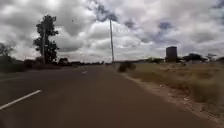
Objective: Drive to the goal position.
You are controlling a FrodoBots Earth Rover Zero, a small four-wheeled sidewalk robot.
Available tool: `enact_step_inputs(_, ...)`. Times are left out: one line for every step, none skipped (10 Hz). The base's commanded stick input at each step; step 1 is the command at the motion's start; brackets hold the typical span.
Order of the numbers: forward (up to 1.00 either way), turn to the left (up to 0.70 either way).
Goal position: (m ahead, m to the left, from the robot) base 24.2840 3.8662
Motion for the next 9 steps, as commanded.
enact_step_inputs(0.85,0.0)
enact_step_inputs(0.85,0.0)
enact_step_inputs(0.85,0.0)
enact_step_inputs(0.85,0.0)
enact_step_inputs(0.85,0.0)
enact_step_inputs(0.85,0.0)
enact_step_inputs(0.85,0.0)
enact_step_inputs(0.85,0.0)
enact_step_inputs(0.85,0.0)
